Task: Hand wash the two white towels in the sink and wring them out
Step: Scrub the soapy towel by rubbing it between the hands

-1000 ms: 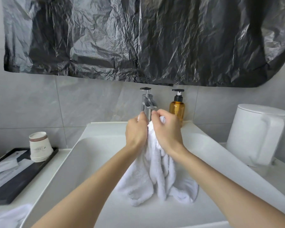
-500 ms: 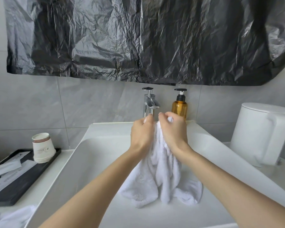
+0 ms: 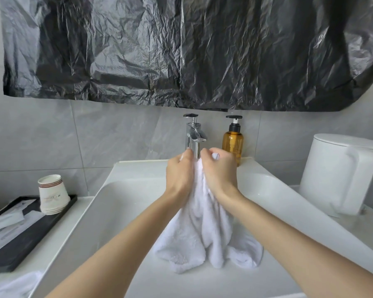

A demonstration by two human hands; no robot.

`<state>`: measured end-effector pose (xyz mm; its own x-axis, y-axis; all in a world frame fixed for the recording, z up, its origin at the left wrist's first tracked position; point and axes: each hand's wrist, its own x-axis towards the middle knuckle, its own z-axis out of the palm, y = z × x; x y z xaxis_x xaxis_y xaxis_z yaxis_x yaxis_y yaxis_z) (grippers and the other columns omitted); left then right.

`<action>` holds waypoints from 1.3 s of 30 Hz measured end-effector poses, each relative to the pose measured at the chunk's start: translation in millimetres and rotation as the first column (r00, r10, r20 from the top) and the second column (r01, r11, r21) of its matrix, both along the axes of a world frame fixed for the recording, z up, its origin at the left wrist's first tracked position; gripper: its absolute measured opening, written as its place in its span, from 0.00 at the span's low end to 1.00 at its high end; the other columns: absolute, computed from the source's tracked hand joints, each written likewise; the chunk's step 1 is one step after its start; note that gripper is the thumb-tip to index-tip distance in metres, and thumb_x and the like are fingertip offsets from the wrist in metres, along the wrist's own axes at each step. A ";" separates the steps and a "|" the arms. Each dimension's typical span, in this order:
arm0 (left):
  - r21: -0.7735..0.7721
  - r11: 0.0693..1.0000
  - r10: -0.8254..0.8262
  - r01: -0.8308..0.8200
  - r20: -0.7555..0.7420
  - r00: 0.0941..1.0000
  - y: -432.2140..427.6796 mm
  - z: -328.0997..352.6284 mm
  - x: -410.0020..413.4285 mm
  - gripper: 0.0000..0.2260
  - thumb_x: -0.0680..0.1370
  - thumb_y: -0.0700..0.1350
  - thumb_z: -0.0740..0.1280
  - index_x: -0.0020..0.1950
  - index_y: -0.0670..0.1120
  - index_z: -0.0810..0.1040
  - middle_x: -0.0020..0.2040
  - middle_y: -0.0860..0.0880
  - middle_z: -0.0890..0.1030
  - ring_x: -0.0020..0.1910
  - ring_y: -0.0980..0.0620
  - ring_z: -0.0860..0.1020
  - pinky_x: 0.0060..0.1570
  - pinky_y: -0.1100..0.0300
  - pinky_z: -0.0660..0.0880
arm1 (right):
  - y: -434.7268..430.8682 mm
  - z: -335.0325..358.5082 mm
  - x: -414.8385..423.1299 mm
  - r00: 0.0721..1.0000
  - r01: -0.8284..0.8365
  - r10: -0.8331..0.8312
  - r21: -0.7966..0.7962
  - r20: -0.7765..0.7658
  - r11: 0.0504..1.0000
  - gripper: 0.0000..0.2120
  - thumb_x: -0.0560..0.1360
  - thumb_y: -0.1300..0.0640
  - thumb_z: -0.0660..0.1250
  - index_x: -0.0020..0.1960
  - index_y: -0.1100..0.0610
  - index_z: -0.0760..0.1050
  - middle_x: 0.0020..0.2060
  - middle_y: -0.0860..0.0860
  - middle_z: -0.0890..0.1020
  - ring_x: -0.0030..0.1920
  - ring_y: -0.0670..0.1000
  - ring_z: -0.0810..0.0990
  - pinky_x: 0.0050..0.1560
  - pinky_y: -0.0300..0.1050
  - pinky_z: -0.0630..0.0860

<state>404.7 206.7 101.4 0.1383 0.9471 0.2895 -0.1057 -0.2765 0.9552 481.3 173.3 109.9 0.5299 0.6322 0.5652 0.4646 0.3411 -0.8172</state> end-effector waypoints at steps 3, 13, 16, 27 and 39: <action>0.015 1.000 -0.015 0.014 0.024 1.000 -1.4 1.1 -0.2 0.14 0.79 0.47 0.59 0.34 0.48 0.63 0.33 0.47 0.62 0.37 0.49 0.61 0.38 0.53 0.61 | -2.7 -2.0 -0.9 1.000 -0.011 0.011 0.018 0.017 1.000 0.21 0.74 0.59 0.62 0.26 0.55 0.59 0.19 0.49 0.61 0.28 0.48 0.58 0.31 0.46 0.57; 0.135 0.990 0.041 -0.039 -0.015 0.999 -12.7 5.8 2.5 0.20 0.81 0.53 0.55 0.28 0.53 0.58 0.23 0.56 0.61 0.30 0.50 0.59 0.35 0.52 0.59 | 7.6 9.2 8.7 0.993 0.028 -0.030 -0.019 -0.110 0.999 0.22 0.74 0.61 0.62 0.26 0.53 0.54 0.18 0.46 0.58 0.28 0.48 0.55 0.31 0.46 0.54; 0.256 0.966 0.069 -0.037 -0.116 0.991 -12.2 3.6 1.4 0.16 0.73 0.50 0.55 0.25 0.53 0.59 0.24 0.55 0.60 0.31 0.50 0.58 0.34 0.53 0.59 | 0.8 1.2 6.7 0.996 0.011 -0.010 0.009 -0.091 1.000 0.21 0.74 0.62 0.62 0.27 0.53 0.57 0.19 0.46 0.60 0.29 0.47 0.57 0.31 0.45 0.57; 0.280 0.959 0.069 -0.037 -0.105 0.992 -3.6 -0.9 -4.8 0.15 0.75 0.48 0.56 0.28 0.52 0.61 0.25 0.57 0.63 0.31 0.52 0.61 0.34 0.54 0.61 | -8.2 -3.6 -2.0 0.999 -0.046 0.044 0.069 0.031 0.997 0.22 0.75 0.63 0.63 0.26 0.51 0.60 0.19 0.44 0.64 0.26 0.45 0.60 0.29 0.41 0.58; 0.202 0.979 0.011 -0.007 -0.018 1.000 -8.0 0.5 3.1 0.16 0.80 0.44 0.56 0.33 0.51 0.58 0.30 0.55 0.60 0.32 0.52 0.58 0.34 0.54 0.59 | 4.2 5.0 4.4 0.993 0.115 -0.115 0.006 -0.003 0.993 0.19 0.79 0.58 0.58 0.30 0.53 0.59 0.22 0.46 0.68 0.29 0.49 0.64 0.36 0.46 0.61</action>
<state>407.8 198.7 102.0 0.1374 0.8708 0.4721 -0.0851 -0.4645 0.8815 485.7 177.5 114.9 0.6001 0.5636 0.5677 0.4990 0.2910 -0.8163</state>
